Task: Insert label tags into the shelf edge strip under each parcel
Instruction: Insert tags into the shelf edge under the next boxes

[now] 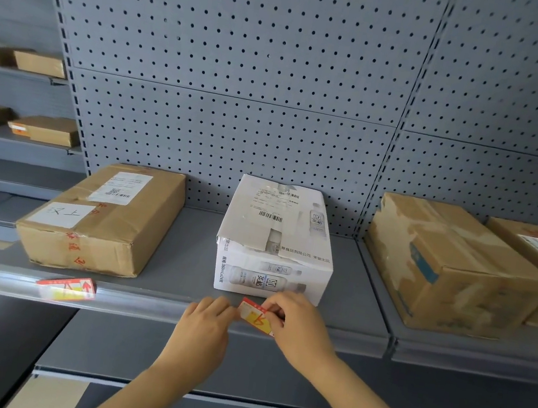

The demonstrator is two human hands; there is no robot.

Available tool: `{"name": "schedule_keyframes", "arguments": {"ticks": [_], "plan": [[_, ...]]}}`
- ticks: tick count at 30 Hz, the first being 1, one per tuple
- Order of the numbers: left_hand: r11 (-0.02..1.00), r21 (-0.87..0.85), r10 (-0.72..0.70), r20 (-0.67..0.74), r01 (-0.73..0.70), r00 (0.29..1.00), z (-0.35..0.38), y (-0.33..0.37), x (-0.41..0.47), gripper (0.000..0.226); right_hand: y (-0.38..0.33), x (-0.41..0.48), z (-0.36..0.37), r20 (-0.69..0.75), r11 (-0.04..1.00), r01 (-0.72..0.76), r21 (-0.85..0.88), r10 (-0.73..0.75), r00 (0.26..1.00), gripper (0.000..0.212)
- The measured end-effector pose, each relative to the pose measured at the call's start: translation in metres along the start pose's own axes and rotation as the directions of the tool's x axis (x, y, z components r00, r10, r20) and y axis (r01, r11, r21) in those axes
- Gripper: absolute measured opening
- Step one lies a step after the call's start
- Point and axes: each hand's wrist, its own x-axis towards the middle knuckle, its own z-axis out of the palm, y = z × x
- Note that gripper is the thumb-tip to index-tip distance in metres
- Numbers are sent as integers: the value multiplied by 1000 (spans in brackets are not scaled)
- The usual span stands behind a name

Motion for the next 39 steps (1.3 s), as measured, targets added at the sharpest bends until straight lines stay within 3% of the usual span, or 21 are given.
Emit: {"name": "schedule_keyframes", "arguments": {"ticks": [10, 16, 27, 33, 39], "plan": [[1000, -13, 9, 20, -9, 1000, -3, -1, 5, 30, 2, -4, -3, 9, 1000, 11, -3, -11, 1000, 22], [989, 49, 135, 49, -138, 990, -5, 31, 14, 32, 23, -29, -35, -91, 997, 68, -43, -72, 993, 21], [893, -12, 450, 9, -450, 893, 34, 227, 94, 28, 134, -116, -172, -251, 990, -49, -134, 14, 968, 15], [874, -145, 461, -59, -464, 885, 72, 353, 132, 10, 231, -169, -257, -305, 983, -130, -129, 86, 949, 17], [858, -237, 460, -42, -456, 887, 101, 446, 162, 8, 312, -210, -325, -318, 969, -215, -122, 167, 933, 15]]}}
